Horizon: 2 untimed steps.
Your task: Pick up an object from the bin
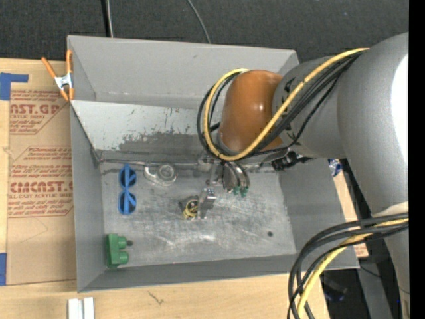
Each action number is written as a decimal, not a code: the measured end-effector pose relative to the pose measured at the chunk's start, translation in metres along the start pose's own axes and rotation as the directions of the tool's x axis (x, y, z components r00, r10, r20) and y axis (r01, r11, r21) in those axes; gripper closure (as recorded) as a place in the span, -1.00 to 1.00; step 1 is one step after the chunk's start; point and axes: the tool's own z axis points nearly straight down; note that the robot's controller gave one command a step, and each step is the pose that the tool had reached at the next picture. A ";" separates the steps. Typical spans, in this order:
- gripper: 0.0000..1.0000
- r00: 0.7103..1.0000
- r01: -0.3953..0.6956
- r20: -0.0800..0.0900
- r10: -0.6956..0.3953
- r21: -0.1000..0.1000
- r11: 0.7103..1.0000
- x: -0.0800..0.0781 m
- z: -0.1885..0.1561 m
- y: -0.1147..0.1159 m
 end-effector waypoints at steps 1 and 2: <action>-1.00 0.994 0.109 0.005 -0.109 0.000 0.994 0.030 0.032 0.017; -1.00 0.994 0.105 0.009 -0.105 0.001 0.994 0.008 -0.050 -0.002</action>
Offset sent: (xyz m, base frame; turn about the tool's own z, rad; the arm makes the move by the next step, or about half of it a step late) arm -0.0303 0.0181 -0.0329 -0.1090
